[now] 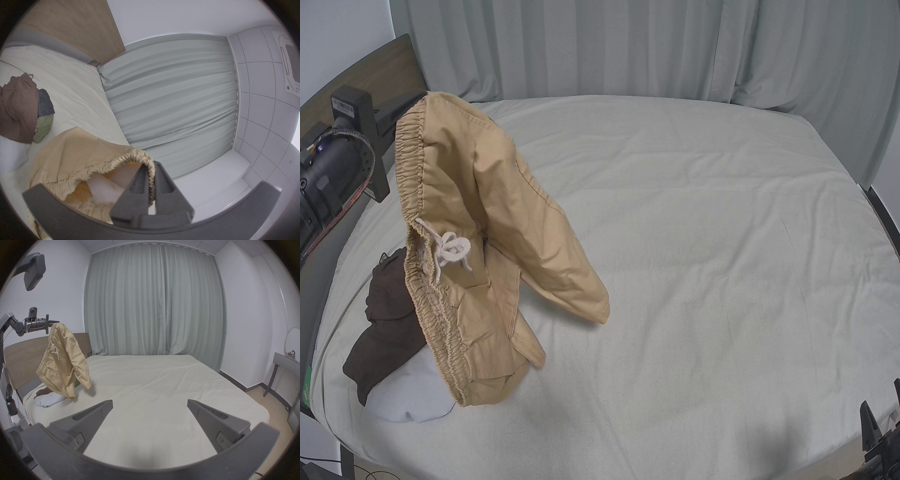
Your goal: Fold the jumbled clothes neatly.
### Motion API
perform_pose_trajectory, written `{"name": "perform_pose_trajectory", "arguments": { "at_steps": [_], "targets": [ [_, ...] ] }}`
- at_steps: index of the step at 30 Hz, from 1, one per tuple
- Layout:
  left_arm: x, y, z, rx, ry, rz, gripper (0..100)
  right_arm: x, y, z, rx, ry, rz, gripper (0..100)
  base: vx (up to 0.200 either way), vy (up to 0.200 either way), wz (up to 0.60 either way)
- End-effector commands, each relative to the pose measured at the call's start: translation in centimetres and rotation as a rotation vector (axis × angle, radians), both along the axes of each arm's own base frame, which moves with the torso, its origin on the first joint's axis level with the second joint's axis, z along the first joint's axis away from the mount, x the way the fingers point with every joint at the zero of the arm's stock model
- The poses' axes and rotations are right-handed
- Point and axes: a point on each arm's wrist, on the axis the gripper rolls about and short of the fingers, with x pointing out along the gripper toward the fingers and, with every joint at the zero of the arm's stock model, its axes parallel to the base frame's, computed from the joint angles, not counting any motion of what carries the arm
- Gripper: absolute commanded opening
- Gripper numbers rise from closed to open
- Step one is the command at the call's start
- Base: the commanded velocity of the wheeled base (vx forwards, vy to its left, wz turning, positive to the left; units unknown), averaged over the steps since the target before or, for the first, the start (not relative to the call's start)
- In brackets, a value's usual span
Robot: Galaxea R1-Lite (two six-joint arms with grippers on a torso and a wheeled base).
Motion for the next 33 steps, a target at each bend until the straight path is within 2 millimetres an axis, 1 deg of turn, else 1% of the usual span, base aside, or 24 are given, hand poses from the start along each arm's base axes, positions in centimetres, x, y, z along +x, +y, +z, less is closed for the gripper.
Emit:
{"name": "perform_pose_trajectory", "arguments": {
  "at_steps": [1, 3, 4, 5, 13, 16, 19, 25, 30, 31, 32, 33],
  "targets": [
    [-0.2, 0.1, -0.5, 0.006, 0.012, -0.003, 0, 0.0, 0.0, -0.5, 0.0, 0.003, 0.001, 100, 0.0, 0.0, 0.0],
    [0.0, 0.0, -1.1, 0.014, 0.033, -0.003, 0, 0.0, 0.0, -0.5, 0.0, 0.003, 0.001, 100, 0.0, 0.0, 0.0],
    [0.0, 0.0, -1.1, 0.014, 0.033, -0.003, 0, 0.0, 0.0, -0.5, 0.0, 0.003, 0.001, 100, 0.0, 0.0, 0.0],
    [0.1, -0.1, -1.6, 0.018, 0.05, -0.007, 0, 0.0, 0.0, -0.5, 0.0, 0.003, 0.001, 100, 0.0, 0.0, 0.0],
    [0.3, -0.2, -2.9, 0.036, 0.092, -0.007, 0, 0.0, 0.0, -0.5, -0.002, 0.003, 0.001, 100, 0.0, 0.0, 0.0],
    [1.1, -0.6, -4.6, 0.047, 0.157, -0.014, 0, 0.0, 0.0, -0.5, -0.002, 0.003, 0.001, 100, 0.0, 0.0, 0.0],
    [1.8, -1.6, -5.8, 0.038, 0.189, -0.042, 0, 0.0, 0.0, -0.5, -0.002, 0.003, 0.001, 100, 0.0, 0.0, 0.0],
    [3.9, -5.4, -9.0, 0.049, 0.253, -0.135, 0, 0.0, 0.0, -0.5, 0.0, 0.003, 0.001, 100, 0.0, 0.0, 0.0],
    [5.4, -9.1, -12.2, 0.079, 0.315, -0.215, 0, 0.0, 0.0, -0.5, -0.002, 0.003, 0.001, 100, 0.0, 0.0, 0.0],
    [5.4, -10.0, -12.5, 0.071, 0.313, -0.239, 0, 0.0, 0.0, -0.5, -0.002, 0.003, 0.001, 100, 0.0, 0.0, 0.0],
    [5.4, -10.4, -12.6, 0.067, 0.313, -0.252, 0, 0.0, 0.0, -0.5, -0.002, 0.003, 0.001, 100, 0.0, 0.0, 0.0],
    [5.3, -11.8, -12.6, 0.058, 0.303, -0.295, 0, 0.0, 0.0, -0.5, -0.002, 0.003, 0.001, 100, 0.0, 0.0, 0.0]
  ]
}}
